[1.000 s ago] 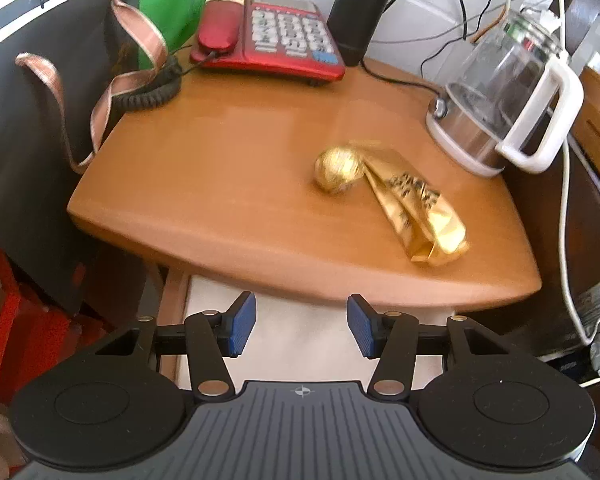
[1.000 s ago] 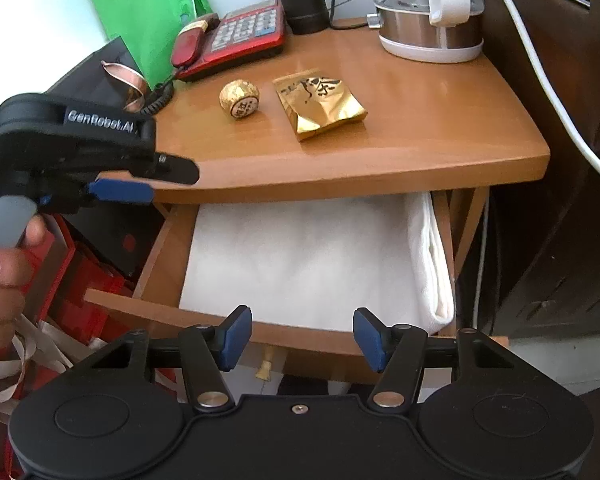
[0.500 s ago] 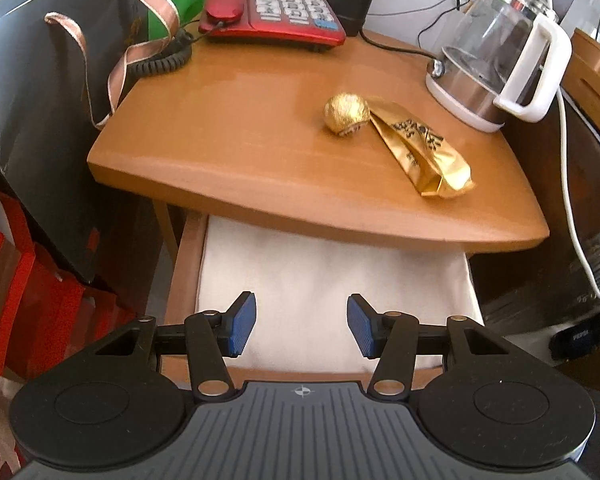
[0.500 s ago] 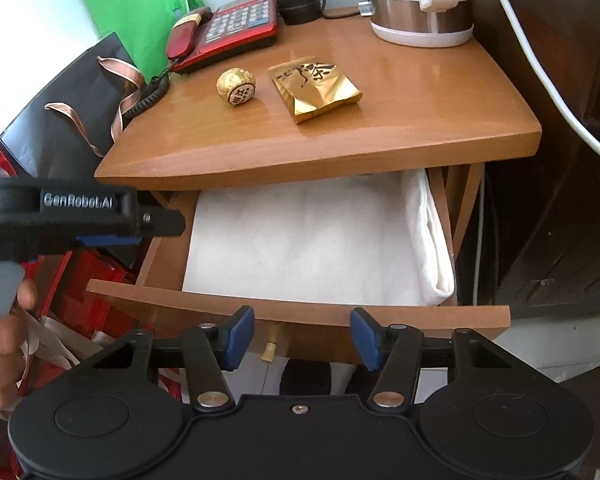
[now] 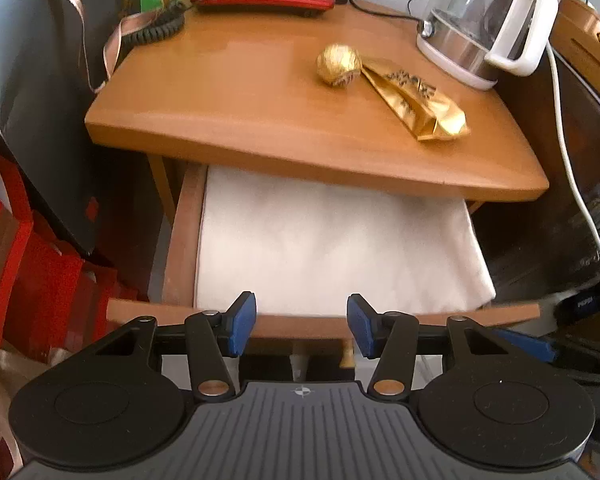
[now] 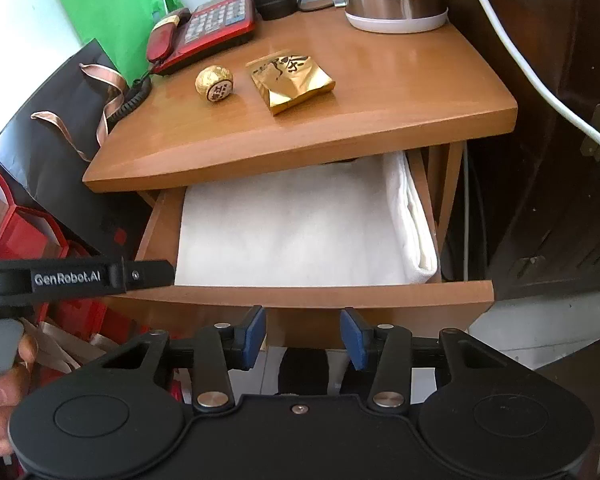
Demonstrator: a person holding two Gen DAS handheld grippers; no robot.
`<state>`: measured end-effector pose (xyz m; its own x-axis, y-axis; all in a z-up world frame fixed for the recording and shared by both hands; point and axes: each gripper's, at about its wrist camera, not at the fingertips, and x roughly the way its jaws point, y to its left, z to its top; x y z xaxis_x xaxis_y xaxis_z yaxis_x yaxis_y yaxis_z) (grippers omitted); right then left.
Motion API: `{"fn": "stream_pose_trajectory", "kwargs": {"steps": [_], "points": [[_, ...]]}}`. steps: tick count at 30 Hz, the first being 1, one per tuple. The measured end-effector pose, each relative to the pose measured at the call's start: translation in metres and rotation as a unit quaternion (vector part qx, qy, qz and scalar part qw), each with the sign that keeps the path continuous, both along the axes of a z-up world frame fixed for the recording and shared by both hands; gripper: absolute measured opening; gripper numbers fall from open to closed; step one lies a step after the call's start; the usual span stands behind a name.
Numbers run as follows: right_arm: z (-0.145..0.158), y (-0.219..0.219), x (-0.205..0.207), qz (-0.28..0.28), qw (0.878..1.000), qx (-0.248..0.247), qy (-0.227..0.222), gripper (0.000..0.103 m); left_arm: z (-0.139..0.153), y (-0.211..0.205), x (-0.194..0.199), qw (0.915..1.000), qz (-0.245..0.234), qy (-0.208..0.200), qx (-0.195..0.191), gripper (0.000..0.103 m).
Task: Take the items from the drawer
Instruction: 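Open the left gripper and back both tools away from the cabinet, then push the drawer front inward with the right tool until the drawer shuts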
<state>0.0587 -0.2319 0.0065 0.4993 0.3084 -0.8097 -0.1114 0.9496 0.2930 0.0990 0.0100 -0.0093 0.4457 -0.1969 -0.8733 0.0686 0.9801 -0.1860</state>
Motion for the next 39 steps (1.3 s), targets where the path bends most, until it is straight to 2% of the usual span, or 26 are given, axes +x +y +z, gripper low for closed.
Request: {"fn": "stream_pose_trajectory", "kwargs": {"steps": [4, 12, 23, 39], "points": [[-0.002, 0.001, -0.002, -0.003, 1.0, -0.003, 0.008, 0.04, -0.001, -0.004, -0.008, 0.9997, -0.013, -0.01, 0.016, 0.053], [-0.007, 0.004, -0.005, 0.002, 1.0, -0.001, 0.017, 0.034, -0.001, -0.001, -0.014, 0.9998, -0.011, -0.012, 0.015, 0.053], [-0.009, 0.008, -0.005, 0.005, 1.0, -0.003, 0.024, 0.034, 0.006, -0.003, -0.036, 0.9985, -0.035, -0.028, 0.03, 0.053], [-0.023, 0.016, -0.002, 0.017, 0.999, -0.006, 0.045, 0.036, -0.024, -0.001, -0.038, 0.9978, -0.041, 0.016, 0.051, 0.053]]}}
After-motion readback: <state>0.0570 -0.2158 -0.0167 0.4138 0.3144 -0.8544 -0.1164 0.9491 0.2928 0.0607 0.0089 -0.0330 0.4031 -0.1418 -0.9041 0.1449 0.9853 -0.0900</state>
